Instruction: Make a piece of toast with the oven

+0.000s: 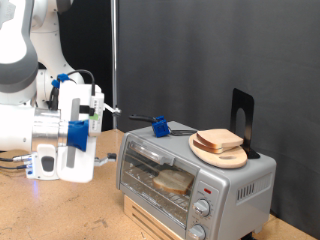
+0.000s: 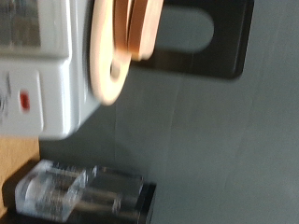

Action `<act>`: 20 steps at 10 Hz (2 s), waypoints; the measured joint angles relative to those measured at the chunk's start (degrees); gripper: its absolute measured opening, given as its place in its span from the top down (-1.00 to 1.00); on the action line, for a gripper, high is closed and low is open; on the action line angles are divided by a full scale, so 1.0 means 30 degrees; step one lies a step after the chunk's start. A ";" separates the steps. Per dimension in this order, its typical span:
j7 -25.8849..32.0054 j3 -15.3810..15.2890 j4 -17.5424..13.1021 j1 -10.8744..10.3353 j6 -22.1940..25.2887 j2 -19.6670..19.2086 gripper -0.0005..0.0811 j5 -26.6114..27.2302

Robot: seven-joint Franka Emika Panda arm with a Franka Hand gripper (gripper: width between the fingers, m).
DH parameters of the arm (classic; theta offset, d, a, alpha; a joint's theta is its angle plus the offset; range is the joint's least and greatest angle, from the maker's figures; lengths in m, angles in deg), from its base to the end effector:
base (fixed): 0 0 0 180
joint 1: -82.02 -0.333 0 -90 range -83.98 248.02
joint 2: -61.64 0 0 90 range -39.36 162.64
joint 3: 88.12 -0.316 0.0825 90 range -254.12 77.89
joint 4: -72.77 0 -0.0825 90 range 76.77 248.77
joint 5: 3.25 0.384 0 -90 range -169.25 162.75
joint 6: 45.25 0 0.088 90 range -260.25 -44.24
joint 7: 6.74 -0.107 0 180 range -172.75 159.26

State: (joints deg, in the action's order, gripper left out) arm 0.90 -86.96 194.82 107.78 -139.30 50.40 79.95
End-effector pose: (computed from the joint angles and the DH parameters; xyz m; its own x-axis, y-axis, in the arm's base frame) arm 0.5266 -0.1551 0.3492 0.7022 -0.4191 -0.5755 -0.5738 0.1455 -0.8060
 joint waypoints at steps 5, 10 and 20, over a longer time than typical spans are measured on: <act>-0.0529 0.0005 -0.2339 0.0186 0.2577 -0.1671 -0.99 -0.2464; -0.2215 0.0160 -0.6684 0.0352 0.5531 -0.4656 -0.99 -0.6223; -0.2327 -0.0417 -1.2166 -0.0344 0.1620 -0.9643 -0.99 -0.4459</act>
State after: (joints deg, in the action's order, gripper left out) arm -6.09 -88.21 158.32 106.75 -134.44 21.47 66.57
